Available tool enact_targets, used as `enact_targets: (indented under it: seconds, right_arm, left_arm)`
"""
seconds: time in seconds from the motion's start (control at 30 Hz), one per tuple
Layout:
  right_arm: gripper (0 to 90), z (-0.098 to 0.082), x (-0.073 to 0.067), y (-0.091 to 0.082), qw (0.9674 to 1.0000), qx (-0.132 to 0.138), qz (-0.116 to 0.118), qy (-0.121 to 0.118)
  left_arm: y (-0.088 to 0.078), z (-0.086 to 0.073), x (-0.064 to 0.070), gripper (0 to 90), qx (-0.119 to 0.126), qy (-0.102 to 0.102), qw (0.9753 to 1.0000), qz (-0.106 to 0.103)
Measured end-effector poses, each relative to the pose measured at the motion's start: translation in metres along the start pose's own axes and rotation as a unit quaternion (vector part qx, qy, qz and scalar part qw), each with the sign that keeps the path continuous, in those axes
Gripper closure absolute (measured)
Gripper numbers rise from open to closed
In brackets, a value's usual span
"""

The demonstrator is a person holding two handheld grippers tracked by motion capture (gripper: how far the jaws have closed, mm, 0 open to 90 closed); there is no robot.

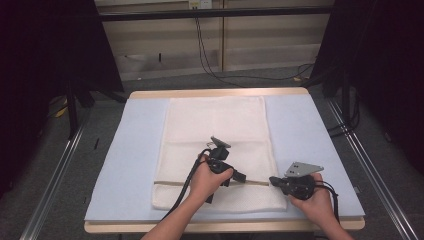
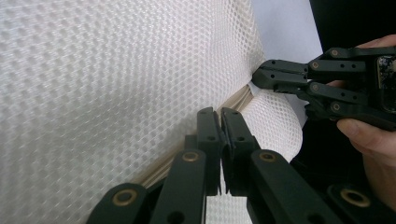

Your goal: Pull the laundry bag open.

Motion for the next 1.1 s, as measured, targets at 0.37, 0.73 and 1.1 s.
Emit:
enact_targets:
  seconds: [0.37,0.73,1.1]
  right_arm:
    - [90.0,0.000,0.000,0.000,1.0000,0.001,0.006,0.004]
    - [90.0,0.000,0.001,0.000,1.0000,0.003,0.006,0.004]
    - [90.0,-0.001,0.001,0.000,0.9999,0.003,0.008,0.006]
  left_arm:
    - [-0.008,-0.006,-0.007,87.3,0.003,-0.002,1.0000,0.009]
    - [-0.014,-0.009,-0.010,87.3,0.004,-0.004,0.9999,0.008]
    - [-0.017,-0.013,-0.014,87.3,0.004,-0.007,0.9999,0.008]
Point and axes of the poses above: each handheld gripper's, and its own axes: y roughly forward along the jaws, z roughly out of its top, x roughly to its right, the point moved 5 cm from there along y, roughly forward along the jaws, and after that the axes turned 13 degrees about -x, right-handed, at the moved point
